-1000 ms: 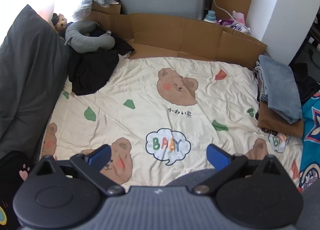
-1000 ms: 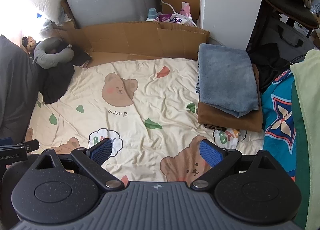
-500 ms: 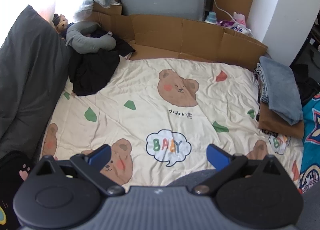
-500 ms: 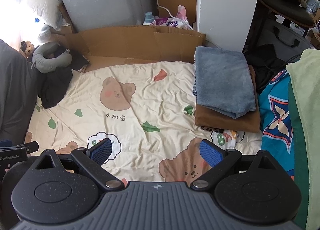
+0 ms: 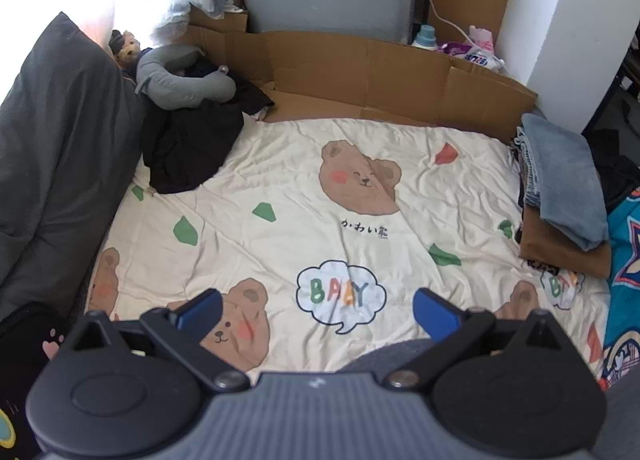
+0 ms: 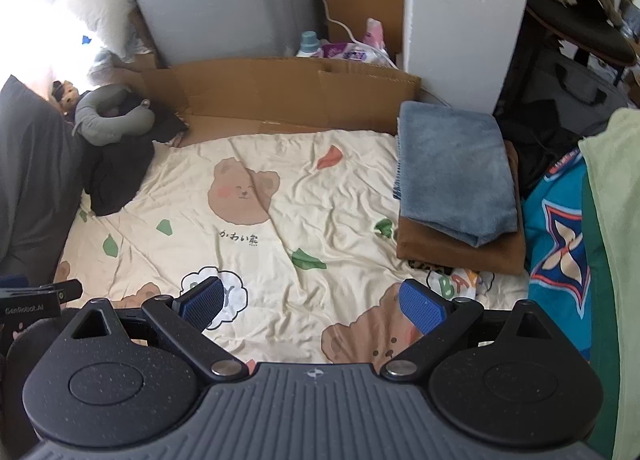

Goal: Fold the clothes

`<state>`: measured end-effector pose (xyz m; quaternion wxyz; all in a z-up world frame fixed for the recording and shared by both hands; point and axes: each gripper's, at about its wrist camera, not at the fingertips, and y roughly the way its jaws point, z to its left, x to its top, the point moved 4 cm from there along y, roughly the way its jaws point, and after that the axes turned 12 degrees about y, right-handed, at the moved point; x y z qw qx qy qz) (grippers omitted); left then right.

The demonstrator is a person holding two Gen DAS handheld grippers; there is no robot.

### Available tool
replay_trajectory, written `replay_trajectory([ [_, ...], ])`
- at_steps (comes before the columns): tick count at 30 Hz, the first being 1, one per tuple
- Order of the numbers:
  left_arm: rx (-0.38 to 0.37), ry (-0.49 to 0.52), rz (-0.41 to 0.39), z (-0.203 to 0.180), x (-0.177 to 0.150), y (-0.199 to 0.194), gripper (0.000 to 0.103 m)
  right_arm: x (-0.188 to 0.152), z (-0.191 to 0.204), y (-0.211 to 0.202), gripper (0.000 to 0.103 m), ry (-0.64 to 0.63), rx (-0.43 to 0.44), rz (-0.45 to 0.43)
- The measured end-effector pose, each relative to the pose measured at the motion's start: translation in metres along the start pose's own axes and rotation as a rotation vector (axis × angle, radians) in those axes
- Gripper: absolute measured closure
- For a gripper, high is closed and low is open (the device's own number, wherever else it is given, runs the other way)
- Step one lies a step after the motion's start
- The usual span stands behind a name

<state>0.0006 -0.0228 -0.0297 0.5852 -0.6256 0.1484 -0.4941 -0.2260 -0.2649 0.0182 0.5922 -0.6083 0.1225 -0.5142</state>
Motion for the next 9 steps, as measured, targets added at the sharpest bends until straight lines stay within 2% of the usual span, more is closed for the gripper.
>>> replay_trajectory([
  [9,0.018,0.013,0.001,-0.0050,-0.0001,-0.0022,0.001,-0.0017,0.0040,-0.0025,0.005,-0.017,0.009,-0.004],
])
